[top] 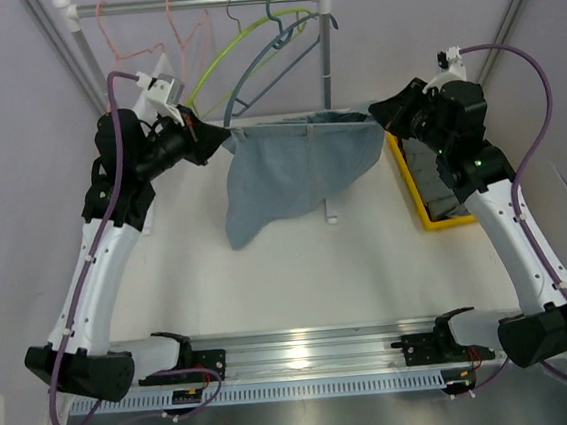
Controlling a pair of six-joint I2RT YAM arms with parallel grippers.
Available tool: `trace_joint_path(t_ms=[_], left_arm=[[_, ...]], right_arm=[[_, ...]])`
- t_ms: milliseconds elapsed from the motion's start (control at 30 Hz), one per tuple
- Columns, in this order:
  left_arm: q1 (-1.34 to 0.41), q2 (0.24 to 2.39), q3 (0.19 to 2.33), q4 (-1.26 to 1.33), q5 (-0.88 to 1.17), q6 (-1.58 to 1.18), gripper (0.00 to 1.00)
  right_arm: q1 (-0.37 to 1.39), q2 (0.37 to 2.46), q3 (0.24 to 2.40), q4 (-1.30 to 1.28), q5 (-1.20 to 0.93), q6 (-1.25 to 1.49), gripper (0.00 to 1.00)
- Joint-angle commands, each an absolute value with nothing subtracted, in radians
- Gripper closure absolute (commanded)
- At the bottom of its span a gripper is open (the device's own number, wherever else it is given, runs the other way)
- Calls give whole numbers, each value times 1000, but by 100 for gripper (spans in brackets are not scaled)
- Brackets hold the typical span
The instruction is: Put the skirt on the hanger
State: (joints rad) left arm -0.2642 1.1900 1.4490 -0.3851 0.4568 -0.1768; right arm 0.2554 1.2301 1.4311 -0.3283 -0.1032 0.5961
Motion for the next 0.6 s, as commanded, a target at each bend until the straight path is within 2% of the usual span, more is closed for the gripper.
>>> trace_joint_path(t_ms=[0, 167, 300, 467, 567], left_arm=[[-124, 1222, 1531, -198, 628, -182, 100], [-3, 1296, 1548, -37, 848, -387, 100], [-23, 1318, 1519, 40, 966, -471, 100], [-99, 1230, 1395, -52, 902, -359, 100], [-123, 1197, 1408, -135, 862, -310, 100]], right_arm=[[202, 1223, 1473, -249, -61, 515, 100], [201, 1126, 1379, -276, -34, 514, 100], [202, 1007, 1234, -337, -2, 583, 100], [202, 882, 1080, -422, -2, 635, 100], [202, 812, 1026, -472, 41, 641, 100]])
